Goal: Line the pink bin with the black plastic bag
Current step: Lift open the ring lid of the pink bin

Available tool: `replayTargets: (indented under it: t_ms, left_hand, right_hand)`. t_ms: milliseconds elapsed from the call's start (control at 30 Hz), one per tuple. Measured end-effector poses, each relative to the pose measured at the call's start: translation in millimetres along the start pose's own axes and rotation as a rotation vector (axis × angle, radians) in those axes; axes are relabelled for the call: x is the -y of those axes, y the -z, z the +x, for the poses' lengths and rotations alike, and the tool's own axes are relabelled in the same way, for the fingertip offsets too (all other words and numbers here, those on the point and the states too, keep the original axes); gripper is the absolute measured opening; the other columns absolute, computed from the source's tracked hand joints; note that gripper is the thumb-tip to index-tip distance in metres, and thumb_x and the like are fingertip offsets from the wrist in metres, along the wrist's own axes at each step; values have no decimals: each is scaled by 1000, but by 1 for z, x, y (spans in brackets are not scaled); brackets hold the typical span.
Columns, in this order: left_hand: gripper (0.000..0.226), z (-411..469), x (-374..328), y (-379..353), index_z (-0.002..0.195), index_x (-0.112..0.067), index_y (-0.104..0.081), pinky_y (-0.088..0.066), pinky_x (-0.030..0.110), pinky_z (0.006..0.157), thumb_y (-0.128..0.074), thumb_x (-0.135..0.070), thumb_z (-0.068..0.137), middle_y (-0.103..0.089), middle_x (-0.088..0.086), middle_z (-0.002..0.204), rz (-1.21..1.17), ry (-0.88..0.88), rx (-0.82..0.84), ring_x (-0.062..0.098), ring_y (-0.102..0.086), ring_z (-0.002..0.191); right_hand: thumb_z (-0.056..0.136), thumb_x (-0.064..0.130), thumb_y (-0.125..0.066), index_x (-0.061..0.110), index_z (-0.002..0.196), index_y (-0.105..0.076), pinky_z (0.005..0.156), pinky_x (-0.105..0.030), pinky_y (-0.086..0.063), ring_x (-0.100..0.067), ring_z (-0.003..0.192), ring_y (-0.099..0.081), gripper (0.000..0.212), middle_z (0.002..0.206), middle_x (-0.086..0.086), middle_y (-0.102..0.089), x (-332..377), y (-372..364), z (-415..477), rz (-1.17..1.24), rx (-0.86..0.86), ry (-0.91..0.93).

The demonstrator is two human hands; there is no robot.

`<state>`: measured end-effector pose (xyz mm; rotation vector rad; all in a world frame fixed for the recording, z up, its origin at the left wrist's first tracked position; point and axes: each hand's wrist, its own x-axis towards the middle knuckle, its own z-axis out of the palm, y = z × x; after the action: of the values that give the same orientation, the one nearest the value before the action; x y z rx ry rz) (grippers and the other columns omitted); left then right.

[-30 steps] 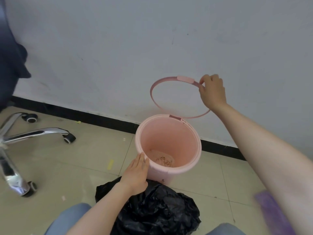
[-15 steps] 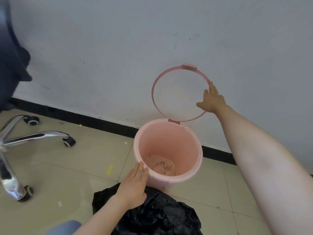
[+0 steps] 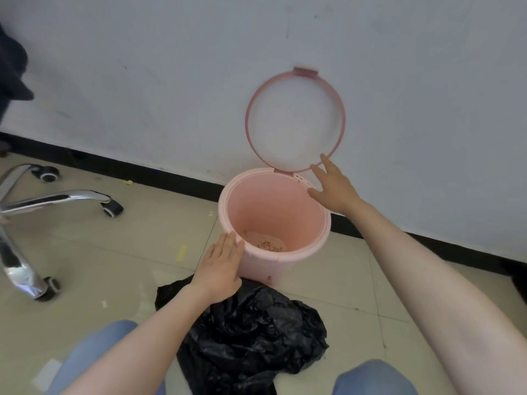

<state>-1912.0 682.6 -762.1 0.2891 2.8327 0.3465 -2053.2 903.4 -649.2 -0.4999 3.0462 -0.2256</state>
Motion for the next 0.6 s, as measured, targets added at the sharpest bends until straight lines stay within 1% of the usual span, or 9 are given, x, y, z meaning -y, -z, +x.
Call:
replayTargets:
  t_ms: [67, 133, 200, 233, 300, 367, 467, 533, 600]
  left_hand:
    - [70, -3, 1, -4, 143, -15, 6, -2, 42, 115, -39, -24, 91, 14, 18, 152, -40, 30, -46, 31, 14, 139]
    - [66, -11, 4, -12, 143, -18, 4, -4, 42, 114, -38, -27, 93, 11, 18, 153, -118, 97, -108, 31, 12, 140]
    - [65, -23, 9, -26, 143, -17, 4, -5, 41, 115, -36, -31, 94, 11, 18, 153, -175, 190, -131, 30, 11, 140]
    - [65, -29, 13, -36, 143, -16, 5, -5, 40, 115, -35, -34, 95, 12, 17, 153, -186, 238, -121, 30, 11, 140]
    - [66, -40, 20, -54, 143, -14, 7, -5, 39, 115, -32, -37, 95, 12, 17, 153, -188, 318, -76, 30, 10, 140]
    - [66, -48, 26, -71, 143, -14, 7, -6, 39, 115, -32, -38, 95, 10, 17, 153, -188, 371, -31, 31, 9, 140]
    - [66, -56, 31, -91, 143, -13, 7, -7, 39, 115, -31, -39, 95, 10, 18, 153, -170, 421, 27, 32, 8, 140]
    - [66, -59, 36, -104, 143, -13, 6, -7, 39, 115, -31, -39, 95, 9, 19, 153, -168, 443, 55, 32, 7, 140]
    - [66, -61, 40, -116, 143, -13, 5, -7, 39, 115, -31, -40, 95, 8, 19, 153, -175, 463, 81, 32, 6, 140]
  right_hand:
    - [91, 22, -50, 8, 143, -20, 112, -39, -19, -28, 141, -14, 62, 155, -13, -9, 7, -12, -22, 37, -43, 42]
    - [87, 11, -49, 1, 136, -34, 107, -40, -29, -33, 133, -32, 52, 146, -21, -33, 16, -29, -47, 89, -154, 122]
    - [82, 8, -43, -6, 119, -52, 90, -42, -47, -37, 109, -54, 41, 119, -26, -58, 27, -52, -70, 97, -293, 239]
    - [80, 8, -42, -7, 112, -57, 80, -40, -52, -34, 98, -59, 38, 106, -26, -64, 32, -66, -81, 116, -328, 280]
    - [80, 7, -45, -6, 103, -63, 70, -34, -52, -28, 87, -59, 32, 93, -21, -68, 43, -96, -101, 153, -371, 339]
    - [82, 9, -46, -3, 97, -65, 64, -31, -52, -25, 80, -60, 27, 88, -17, -69, 56, -127, -119, 185, -343, 372]
    - [91, 20, -41, 4, 97, -66, 60, -29, -53, -23, 74, -64, 30, 86, -9, -70, 71, -171, -139, 202, -197, 365]
    - [86, 30, -46, 10, 95, -68, 59, -26, -54, -20, 75, -66, 31, 86, -4, -70, 80, -195, -145, 166, -50, 318]
    - [80, 44, -42, 18, 93, -69, 61, -22, -54, -15, 79, -66, 40, 89, 2, -71, 88, -216, -150, 96, 128, 255]
